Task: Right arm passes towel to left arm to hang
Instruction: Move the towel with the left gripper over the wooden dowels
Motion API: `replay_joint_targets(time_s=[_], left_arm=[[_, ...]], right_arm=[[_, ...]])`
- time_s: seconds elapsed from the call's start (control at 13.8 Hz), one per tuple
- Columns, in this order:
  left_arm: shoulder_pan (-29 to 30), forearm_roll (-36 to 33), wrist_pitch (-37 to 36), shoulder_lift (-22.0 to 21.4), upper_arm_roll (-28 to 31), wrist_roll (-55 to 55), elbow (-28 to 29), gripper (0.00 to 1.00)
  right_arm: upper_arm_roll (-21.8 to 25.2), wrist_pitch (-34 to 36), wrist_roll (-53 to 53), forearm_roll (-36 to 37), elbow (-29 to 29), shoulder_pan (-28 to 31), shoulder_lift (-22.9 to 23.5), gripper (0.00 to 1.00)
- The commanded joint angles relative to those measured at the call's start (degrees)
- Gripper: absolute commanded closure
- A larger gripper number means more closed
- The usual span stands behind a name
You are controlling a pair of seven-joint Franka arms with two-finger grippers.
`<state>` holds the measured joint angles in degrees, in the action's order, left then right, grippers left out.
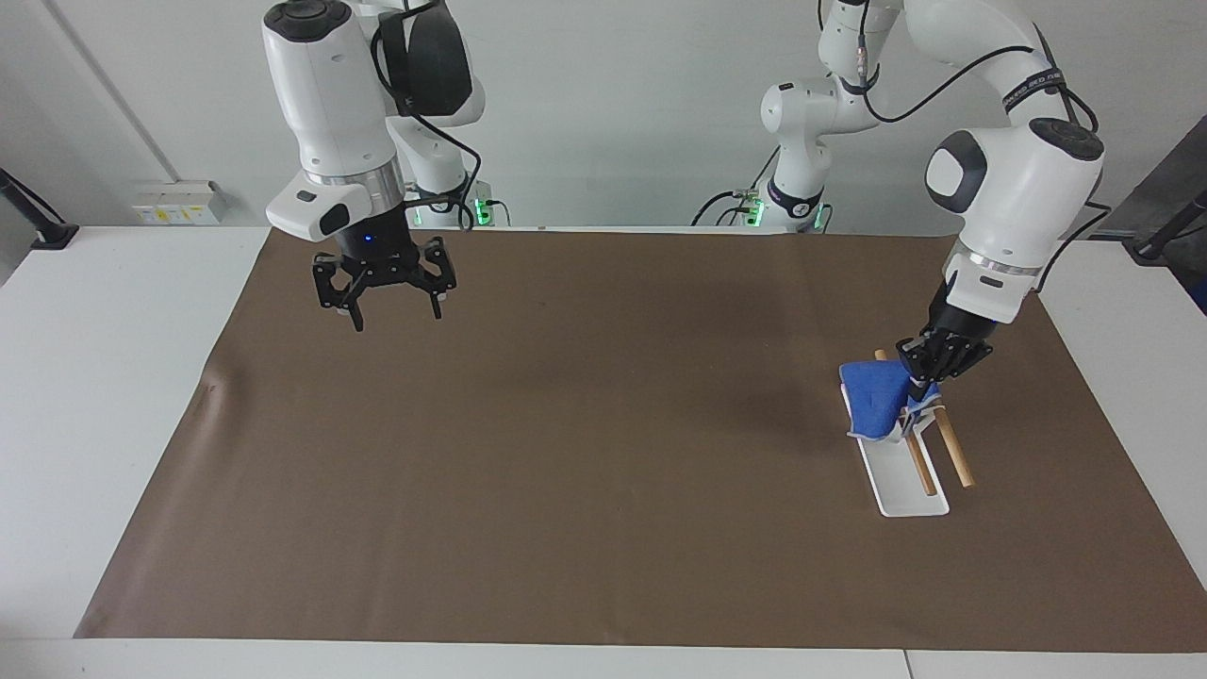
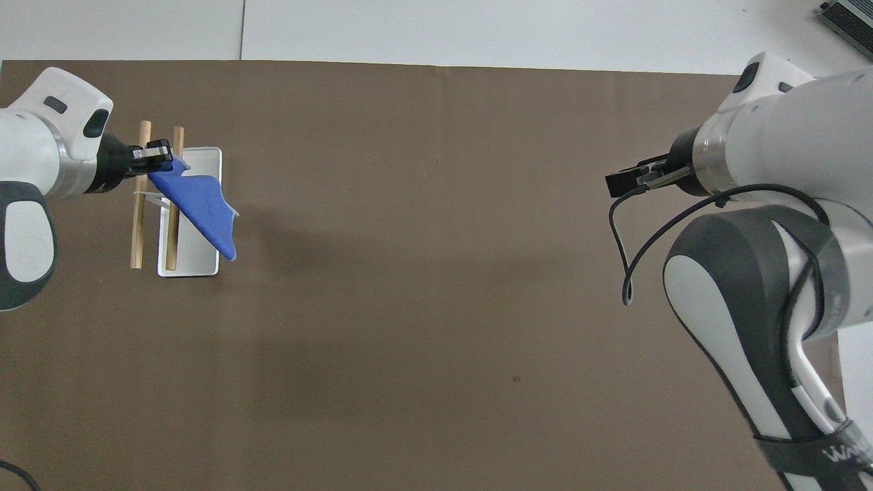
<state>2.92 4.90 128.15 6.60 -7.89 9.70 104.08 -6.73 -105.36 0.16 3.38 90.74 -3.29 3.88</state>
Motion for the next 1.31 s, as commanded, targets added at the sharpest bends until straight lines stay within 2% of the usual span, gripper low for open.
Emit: replay_joint_targets(time_s=[0.0,0.44,0.58,1.02,1.23], left_arm=[[0.3,-0.1,-3.1,2.7,0.5,-1.7,-4.8,1.0],[0.7,-0.2,-5.9,3.2,2.5,-7.1,-6.7,1.0],[0.7,-0.2,-6.0,3.2,3.6,-8.0,-6.7,1.0],[0.7,-0.2,-7.3,2.7,5.2,-10.5,-6.0,1.0],[0.7,-0.2,-8.3,2.4,6.1,-10.6,-5.3,1.0]], right_arm=[[1.2,4.6,3.2,0.1,-3.0,1.0,-0.5,0.0],[4.6,15.0,8.0,0.0,-9.8,1.2,-0.5,0.0],[6.3,17.5,8.8,-0.1,-10.1,1.2,-1.3,0.0],[7.8,17.6,9.9,-4.5,-1.8,4.2,-6.2,0.0],[7.6,17.6,9.9,-4.6,-1.6,4.5,-6.3,0.0]])
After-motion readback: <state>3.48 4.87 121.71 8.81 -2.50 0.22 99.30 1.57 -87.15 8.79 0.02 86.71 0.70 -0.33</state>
